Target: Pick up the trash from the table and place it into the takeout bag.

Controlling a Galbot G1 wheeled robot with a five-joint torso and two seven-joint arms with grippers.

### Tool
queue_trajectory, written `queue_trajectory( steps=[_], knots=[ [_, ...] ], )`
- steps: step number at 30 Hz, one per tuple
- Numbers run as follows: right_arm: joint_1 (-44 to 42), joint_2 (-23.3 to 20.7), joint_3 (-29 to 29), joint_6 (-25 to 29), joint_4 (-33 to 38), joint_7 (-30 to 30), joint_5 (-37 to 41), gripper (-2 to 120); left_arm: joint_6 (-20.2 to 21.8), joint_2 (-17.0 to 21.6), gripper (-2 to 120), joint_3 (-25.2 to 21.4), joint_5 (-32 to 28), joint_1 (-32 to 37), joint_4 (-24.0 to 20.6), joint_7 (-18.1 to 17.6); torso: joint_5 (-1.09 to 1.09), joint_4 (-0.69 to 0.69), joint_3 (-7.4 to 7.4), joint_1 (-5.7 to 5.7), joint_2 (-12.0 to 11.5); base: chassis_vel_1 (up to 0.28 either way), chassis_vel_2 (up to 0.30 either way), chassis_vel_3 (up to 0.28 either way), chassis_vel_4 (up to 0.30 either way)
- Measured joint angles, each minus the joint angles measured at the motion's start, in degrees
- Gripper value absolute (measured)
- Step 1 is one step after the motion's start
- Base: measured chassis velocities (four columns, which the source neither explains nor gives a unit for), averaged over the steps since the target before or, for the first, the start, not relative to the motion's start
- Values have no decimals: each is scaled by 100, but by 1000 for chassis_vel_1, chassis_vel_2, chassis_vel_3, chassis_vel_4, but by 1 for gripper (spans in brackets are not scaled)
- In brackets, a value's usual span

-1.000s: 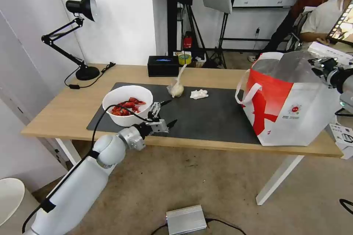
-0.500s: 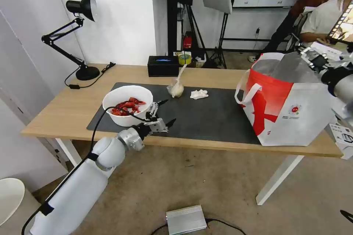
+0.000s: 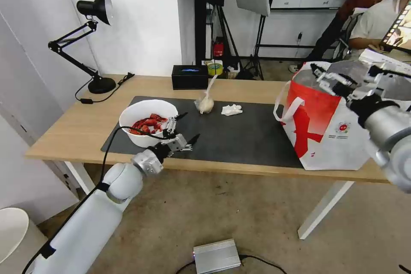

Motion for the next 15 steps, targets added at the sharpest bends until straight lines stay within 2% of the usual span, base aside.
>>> queue_trajectory(
  steps=[6,12,15],
  knots=[
    [-98,73,-143,32,57,-166,-324,100,258,62,90,-57,-520,220,-186,-147,0,0,0,0,0,0,0,0,0],
    [-362,169,-297,201,136,-418,-1112,100,432,73,90,-207,-912,470,-376,-305,0,0,0,0,0,0,0,0,0],
    [-592,259,-375,386,144,-621,-1746,100,570,101,90,-289,-1240,611,-508,-444,0,0,0,0,0,0,0,0,0]
  ],
)
